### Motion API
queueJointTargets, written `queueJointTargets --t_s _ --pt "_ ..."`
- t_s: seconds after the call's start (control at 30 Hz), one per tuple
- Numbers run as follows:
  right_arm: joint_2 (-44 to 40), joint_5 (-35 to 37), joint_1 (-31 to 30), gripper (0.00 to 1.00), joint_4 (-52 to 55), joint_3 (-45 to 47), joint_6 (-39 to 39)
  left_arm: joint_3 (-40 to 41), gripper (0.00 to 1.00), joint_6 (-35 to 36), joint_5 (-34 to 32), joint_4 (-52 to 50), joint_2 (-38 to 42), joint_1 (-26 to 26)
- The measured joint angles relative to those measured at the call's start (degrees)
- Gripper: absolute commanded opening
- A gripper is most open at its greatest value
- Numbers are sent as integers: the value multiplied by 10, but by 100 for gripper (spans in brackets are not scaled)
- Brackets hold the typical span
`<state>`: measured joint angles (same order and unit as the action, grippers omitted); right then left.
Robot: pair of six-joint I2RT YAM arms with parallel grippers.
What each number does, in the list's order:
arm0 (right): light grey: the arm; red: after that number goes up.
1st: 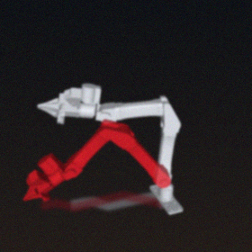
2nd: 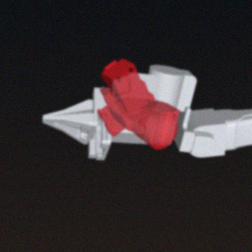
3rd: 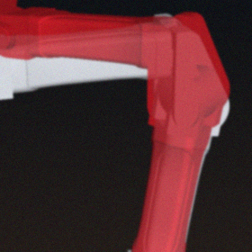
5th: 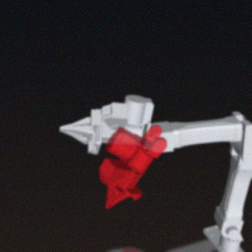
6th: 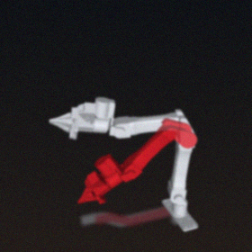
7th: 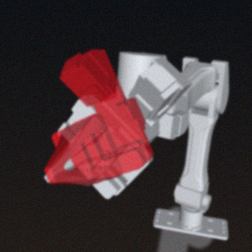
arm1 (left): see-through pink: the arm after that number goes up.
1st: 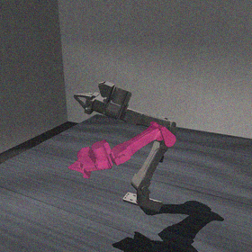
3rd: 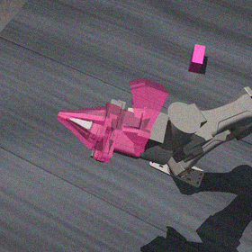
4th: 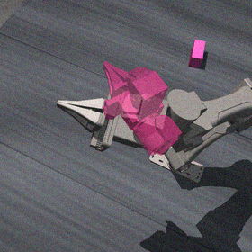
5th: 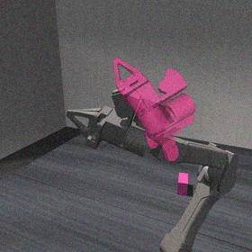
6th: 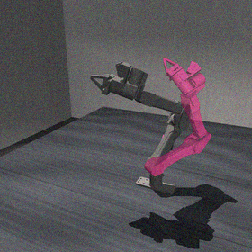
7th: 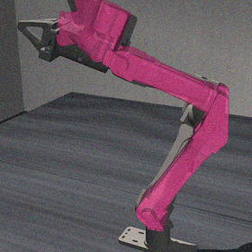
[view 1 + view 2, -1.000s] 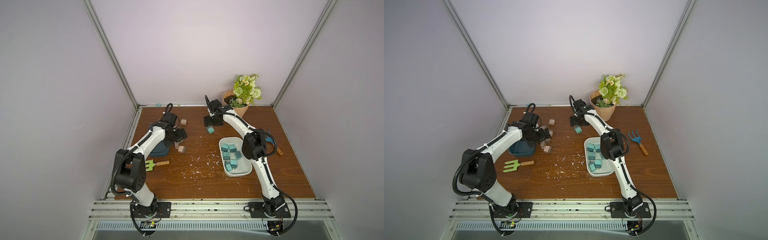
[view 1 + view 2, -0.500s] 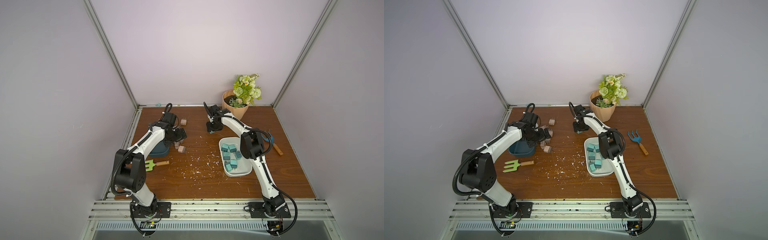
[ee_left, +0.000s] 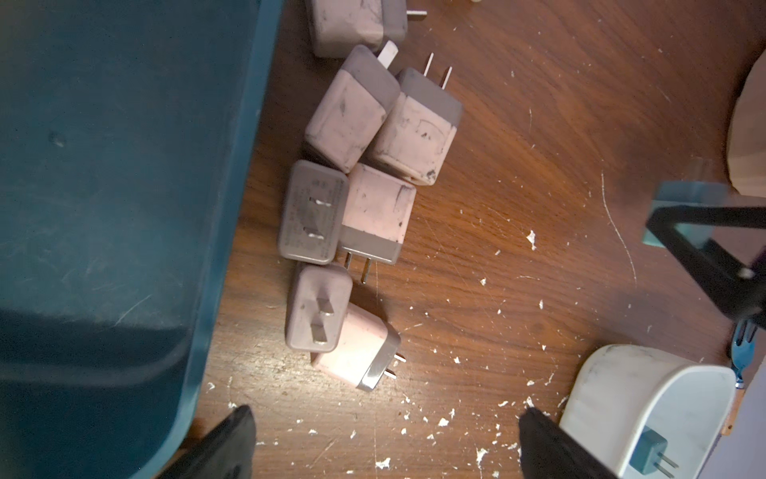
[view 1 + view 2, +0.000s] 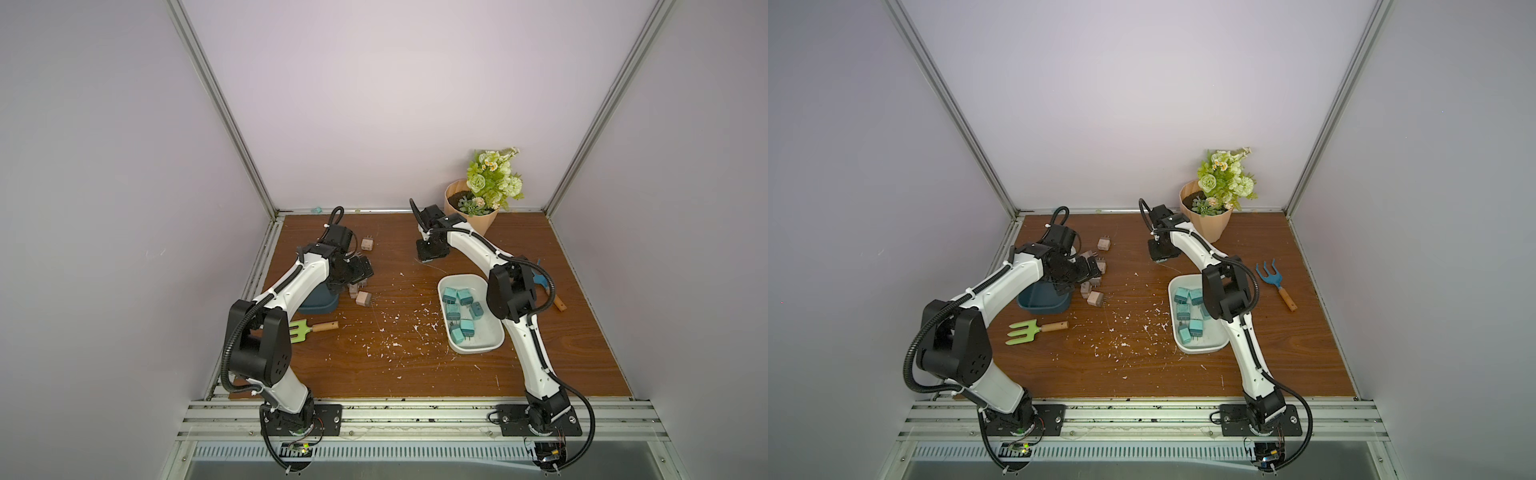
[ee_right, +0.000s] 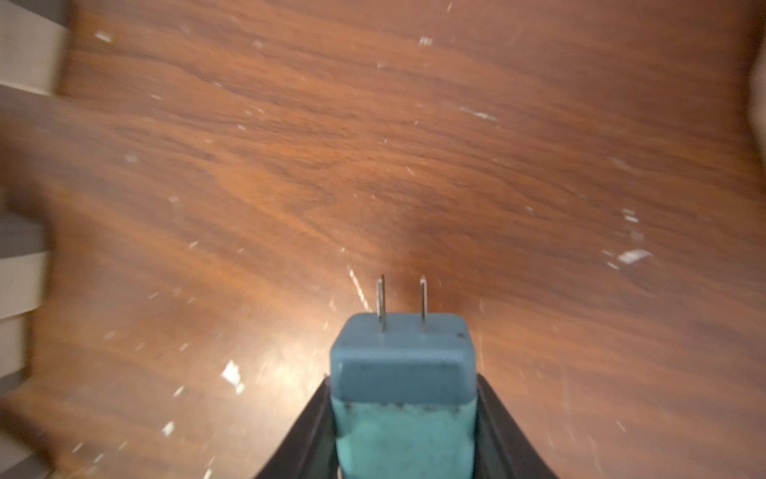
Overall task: Place the plugs by color into the storage box
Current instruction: Pick up the plug from the center of the board, then place the plug in the storage box.
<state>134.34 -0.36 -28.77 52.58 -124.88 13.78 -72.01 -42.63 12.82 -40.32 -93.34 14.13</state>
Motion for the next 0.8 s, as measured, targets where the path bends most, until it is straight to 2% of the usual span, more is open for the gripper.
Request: queueJointTargets --t_s 0.13,0.37,0.67,0.8 --pt "-121 7 5 43 -3 93 -6 0 100 0 0 0 1 0" --pt "-327 19 14 43 -16 315 -9 0 100 -2 0 1 1 0" --pt "-466 14 15 43 -33 574 3 0 100 -3 0 2 1 0" --pt "-513 8 15 43 -40 654 9 0 100 -5 0 2 1 2"
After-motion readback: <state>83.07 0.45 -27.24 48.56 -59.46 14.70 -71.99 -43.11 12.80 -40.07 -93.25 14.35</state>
